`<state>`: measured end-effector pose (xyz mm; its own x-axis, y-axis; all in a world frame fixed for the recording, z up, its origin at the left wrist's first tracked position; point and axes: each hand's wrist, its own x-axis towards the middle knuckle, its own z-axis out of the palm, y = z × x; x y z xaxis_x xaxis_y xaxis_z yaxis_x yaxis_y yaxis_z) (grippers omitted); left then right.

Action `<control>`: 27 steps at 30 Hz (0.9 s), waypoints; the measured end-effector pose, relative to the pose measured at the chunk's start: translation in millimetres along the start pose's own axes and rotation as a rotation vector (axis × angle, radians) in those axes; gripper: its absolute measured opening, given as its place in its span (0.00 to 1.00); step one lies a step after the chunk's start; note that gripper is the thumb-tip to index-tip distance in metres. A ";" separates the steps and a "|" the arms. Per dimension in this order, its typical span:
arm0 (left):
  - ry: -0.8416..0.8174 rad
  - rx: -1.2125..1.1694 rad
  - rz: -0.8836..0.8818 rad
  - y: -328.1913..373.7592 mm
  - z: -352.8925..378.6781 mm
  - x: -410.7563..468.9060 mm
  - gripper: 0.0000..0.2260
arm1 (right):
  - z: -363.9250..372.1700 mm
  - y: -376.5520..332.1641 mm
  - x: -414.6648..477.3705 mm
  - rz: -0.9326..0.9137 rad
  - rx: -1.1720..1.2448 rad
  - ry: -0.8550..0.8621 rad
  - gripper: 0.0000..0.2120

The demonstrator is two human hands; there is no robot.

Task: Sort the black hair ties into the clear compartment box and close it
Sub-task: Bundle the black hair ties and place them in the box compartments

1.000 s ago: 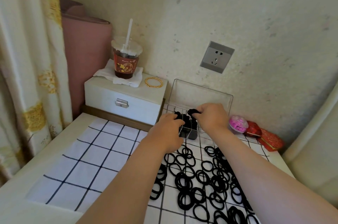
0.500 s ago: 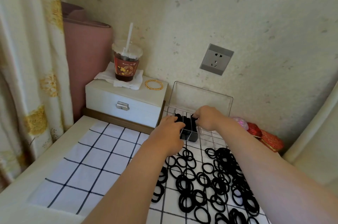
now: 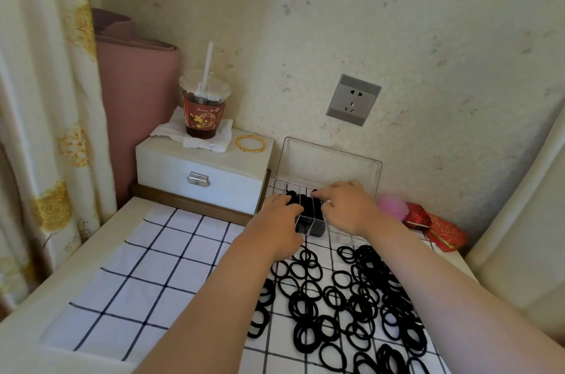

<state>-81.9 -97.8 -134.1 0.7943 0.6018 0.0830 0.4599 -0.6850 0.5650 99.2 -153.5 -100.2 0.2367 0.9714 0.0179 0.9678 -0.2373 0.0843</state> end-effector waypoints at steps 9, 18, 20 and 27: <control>0.000 0.003 0.001 -1.6 -1.1 1.1 0.29 | 12.4 3.9 -0.6 -0.030 -0.192 -0.010 0.23; -0.006 0.007 -0.003 0.3 -2.0 -1.3 0.29 | 1.9 1.7 3.8 -0.011 -0.053 -0.036 0.14; -0.005 0.009 -0.004 0.2 -2.2 -0.7 0.29 | -1.2 7.4 3.3 0.003 0.090 0.070 0.13; -0.004 0.012 -0.004 1.1 -1.5 -0.6 0.29 | 4.7 6.8 -10.9 0.005 0.195 0.129 0.19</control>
<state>-82.5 -98.3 -132.3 0.7943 0.6025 0.0775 0.4675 -0.6877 0.5554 103.5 -165.7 -104.5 0.2405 0.9595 0.1465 0.9679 -0.2258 -0.1104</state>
